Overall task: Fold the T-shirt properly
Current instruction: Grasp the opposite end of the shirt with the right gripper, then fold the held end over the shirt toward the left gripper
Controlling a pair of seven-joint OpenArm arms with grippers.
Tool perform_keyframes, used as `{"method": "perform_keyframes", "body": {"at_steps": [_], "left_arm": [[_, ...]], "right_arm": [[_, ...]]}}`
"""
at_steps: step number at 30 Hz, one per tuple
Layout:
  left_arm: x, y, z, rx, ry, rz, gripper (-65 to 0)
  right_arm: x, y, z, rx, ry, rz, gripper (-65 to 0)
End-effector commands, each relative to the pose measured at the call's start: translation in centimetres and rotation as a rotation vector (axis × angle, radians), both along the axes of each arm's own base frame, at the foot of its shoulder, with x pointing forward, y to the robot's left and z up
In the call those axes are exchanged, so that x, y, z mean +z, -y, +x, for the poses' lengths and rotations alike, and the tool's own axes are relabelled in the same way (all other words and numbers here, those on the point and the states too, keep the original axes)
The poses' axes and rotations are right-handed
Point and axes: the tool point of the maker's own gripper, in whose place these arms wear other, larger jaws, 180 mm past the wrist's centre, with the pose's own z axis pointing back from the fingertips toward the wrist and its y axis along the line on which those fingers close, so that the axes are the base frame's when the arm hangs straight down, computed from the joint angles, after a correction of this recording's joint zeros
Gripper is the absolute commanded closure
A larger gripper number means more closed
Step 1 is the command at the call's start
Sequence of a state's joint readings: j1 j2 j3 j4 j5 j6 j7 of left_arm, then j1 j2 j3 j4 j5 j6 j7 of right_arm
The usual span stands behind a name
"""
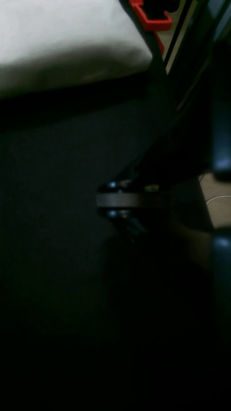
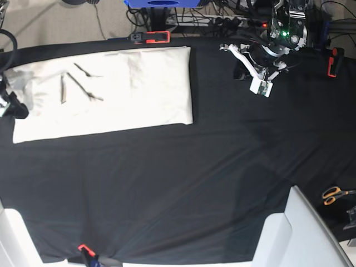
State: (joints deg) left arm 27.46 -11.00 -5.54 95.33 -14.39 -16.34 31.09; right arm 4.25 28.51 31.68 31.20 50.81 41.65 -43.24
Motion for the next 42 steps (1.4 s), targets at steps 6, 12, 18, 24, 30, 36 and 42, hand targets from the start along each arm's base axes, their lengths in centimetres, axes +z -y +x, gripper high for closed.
{"method": "perform_keyframes", "body": {"at_steps": [6, 12, 18, 24, 30, 36, 42], "left_arm": [[0.6, -0.2, 0.6, -0.002, 0.029, 0.0, 0.0], [0.0, -0.3, 0.2, 0.003, 0.01, 0.001, 0.0], [-1.0, -0.6, -0.2, 0.01, -0.02, 0.001, 0.0], [-0.7, -0.4, 0.3, 0.005, -0.008, -0.001, 0.0], [-0.7, -0.5, 0.2, 0.01, -0.008, 0.001, 0.0], [1.4, -1.4, 0.6, 0.003, 0.044, 0.024, 0.0], [3.3, -3.2, 0.4, 0.024, 0.081, 0.062, 0.0]], "right_arm": [[-2.7, -2.7, -3.3, 0.135, -0.179, 0.006, -43.2], [-3.2, -3.8, -3.6, 0.174, -0.197, 0.011, -42.8], [-3.2, -3.9, -3.4, 0.182, -0.195, 0.005, -35.3], [-3.0, -3.7, -3.1, 0.177, -0.186, -0.002, -12.6], [-2.7, -3.2, -1.9, 0.151, -0.14, -0.021, -0.6], [-0.2, -2.9, -0.2, 0.224, -0.04, -0.121, -0.8], [2.9, -4.4, 0.6, 0.306, 0.061, -0.234, -0.8]]}}
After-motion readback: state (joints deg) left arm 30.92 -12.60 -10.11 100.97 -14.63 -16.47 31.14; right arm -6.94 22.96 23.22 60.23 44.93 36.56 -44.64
